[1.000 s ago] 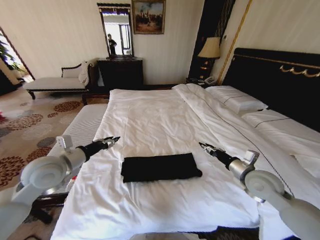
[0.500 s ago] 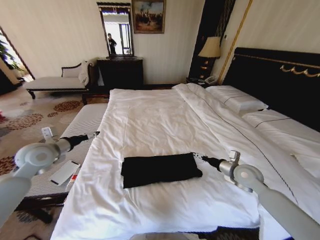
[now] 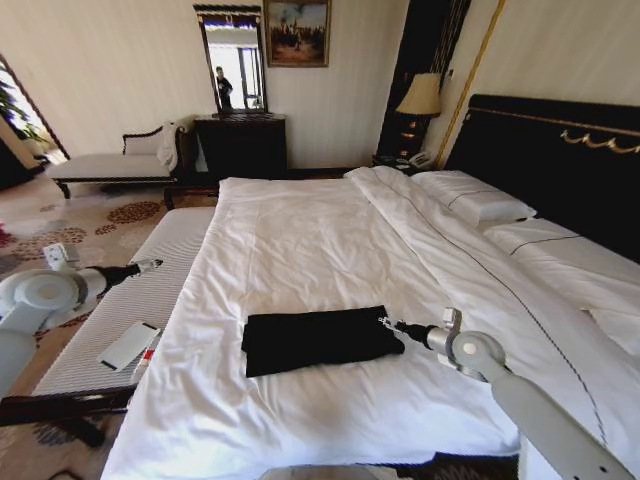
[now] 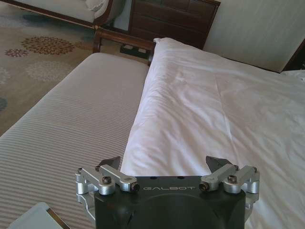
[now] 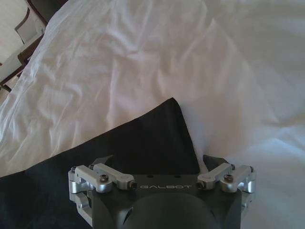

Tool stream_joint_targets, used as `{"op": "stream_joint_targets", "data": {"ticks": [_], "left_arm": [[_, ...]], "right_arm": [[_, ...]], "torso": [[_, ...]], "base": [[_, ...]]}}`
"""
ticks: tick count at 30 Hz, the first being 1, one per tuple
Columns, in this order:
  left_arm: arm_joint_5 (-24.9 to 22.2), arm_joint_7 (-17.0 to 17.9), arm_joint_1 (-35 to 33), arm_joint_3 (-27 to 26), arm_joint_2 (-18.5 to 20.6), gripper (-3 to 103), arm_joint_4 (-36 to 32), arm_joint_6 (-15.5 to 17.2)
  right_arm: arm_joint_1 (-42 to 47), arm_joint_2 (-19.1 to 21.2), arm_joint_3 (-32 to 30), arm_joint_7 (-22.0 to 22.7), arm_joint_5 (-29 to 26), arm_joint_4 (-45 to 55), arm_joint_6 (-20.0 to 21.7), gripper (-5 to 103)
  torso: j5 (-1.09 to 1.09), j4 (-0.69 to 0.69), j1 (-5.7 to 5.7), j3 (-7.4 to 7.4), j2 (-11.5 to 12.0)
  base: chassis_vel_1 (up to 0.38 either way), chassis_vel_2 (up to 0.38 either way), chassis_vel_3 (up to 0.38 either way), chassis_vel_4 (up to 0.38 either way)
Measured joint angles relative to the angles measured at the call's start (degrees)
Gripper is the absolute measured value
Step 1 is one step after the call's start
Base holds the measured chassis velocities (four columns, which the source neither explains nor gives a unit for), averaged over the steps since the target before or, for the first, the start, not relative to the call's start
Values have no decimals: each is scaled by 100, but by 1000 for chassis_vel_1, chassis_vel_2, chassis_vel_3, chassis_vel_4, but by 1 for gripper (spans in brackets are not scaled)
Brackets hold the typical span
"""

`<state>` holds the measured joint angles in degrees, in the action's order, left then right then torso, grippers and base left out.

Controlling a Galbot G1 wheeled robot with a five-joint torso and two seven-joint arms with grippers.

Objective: Fold the clothes on the bed.

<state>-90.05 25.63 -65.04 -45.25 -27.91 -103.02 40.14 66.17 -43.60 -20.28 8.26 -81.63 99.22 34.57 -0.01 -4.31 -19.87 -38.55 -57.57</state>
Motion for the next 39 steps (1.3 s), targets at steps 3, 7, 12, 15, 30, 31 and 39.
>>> {"op": "stream_joint_targets", "data": {"ticks": [3,7,12,15,30,31,39], "left_arm": [[5,0,-91,-81,-11,100,-30,-9],[6,5,-198,-176,-40,100,-78,-15],[14,43,-247,-208,-100,100,-127,-22],[29,56,-238,-191,-113,100,-127,-27],[260,17,-161,35,-187,100,-33,-97],[270,12,-150,48,-191,100,-25,-101],[476,-89,-63,171,-226,100,114,-153]], "right_arm": [[-60,-26,80,-98,140,-90,-74,100],[-122,-44,171,-148,213,-177,-113,100],[-68,-123,277,-251,115,19,-121,101],[-35,-160,312,-335,37,171,-151,91],[-27,-133,383,-688,349,119,-490,37],[-24,-130,378,-684,350,118,-492,32],[137,-39,228,-653,329,230,-494,5]], "torso": [[0,1,0,0,0],[0,1,1,0,0],[1,-1,0,0,0],[0,0,1,0,0],[0,0,1,0,-1],[1,0,1,0,-1],[1,0,1,0,-1]], "base": [[0,0,0,0],[0,0,0,0],[0,0,0,0],[0,0,0,0],[0,0,0,0],[0,0,0,0],[0,0,0,0]]}}
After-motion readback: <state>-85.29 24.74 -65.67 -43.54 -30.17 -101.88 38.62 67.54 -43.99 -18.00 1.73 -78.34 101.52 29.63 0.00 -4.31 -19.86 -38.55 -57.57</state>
